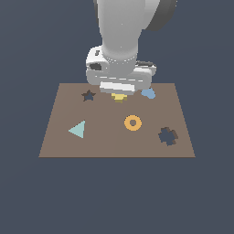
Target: Insert a designated object into the corresponding slot on a board.
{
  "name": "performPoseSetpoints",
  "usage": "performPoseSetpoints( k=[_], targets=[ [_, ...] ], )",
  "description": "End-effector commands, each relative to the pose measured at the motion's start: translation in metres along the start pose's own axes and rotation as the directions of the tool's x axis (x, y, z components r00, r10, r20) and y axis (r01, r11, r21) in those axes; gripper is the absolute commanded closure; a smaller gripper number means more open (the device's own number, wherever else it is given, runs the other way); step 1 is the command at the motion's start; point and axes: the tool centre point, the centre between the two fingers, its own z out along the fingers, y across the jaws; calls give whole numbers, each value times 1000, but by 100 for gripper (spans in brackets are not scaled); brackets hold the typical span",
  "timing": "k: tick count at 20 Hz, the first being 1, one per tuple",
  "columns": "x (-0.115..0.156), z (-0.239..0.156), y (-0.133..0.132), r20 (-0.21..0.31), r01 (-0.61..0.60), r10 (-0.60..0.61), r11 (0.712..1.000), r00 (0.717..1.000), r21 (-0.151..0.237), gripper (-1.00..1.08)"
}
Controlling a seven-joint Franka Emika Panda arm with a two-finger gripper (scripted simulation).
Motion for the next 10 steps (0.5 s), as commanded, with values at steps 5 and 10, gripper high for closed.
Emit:
performPoseSetpoints(
  k=[5,10],
  targets=[
    [-7,10,-3,-6,-17,17,1000,1000,4,-92],
    [-6,13,-3,-4,-15,15,1000,1000,4,-92]
  ],
)
